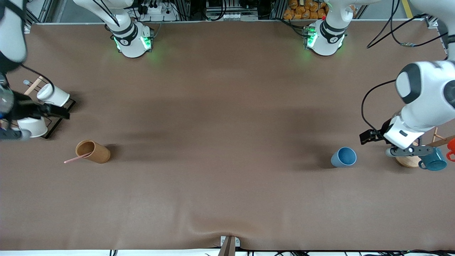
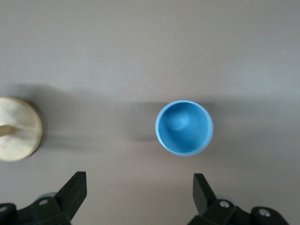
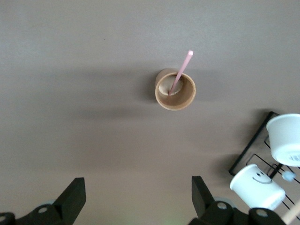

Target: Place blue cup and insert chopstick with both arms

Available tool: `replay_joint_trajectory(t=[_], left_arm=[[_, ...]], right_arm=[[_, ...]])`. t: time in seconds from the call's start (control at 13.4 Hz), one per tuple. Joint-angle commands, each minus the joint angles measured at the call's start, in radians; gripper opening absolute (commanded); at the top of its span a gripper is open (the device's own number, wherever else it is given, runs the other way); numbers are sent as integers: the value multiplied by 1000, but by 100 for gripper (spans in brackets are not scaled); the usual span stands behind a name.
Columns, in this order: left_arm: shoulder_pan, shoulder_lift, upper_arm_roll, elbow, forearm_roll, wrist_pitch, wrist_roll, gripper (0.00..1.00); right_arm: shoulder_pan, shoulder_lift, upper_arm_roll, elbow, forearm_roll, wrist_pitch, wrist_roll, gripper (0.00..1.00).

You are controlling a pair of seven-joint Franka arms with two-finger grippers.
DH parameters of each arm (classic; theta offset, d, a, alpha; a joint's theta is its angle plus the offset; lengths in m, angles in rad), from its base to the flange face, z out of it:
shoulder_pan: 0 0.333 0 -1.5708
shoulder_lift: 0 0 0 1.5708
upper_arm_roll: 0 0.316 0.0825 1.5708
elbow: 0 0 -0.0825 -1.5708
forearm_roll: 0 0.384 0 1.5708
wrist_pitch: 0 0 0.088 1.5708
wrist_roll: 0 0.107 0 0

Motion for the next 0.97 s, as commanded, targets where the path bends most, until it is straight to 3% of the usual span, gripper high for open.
replay_joint_trajectory(t=[0.0,0.22,0.6,0.75,0.9], left_arm=[[1,20,-10,-66,9,86,7,100],[4,71,-10,-61,4,149,-1,99],[-7,125,-11,-35,-5,244,-14,82],[-9,149,-16,-22,-28,255,-14,69],[-12,177,-17,-23,-46,292,-13,47]], right_arm=[[7,87,1,24,-3,77,-4,100],[-7,159,0,24,-11,243,-78,100],[-57,275,-3,31,-6,447,-62,100],[-76,302,-3,38,-4,449,-10,100],[-86,318,-3,44,-3,449,51,100]])
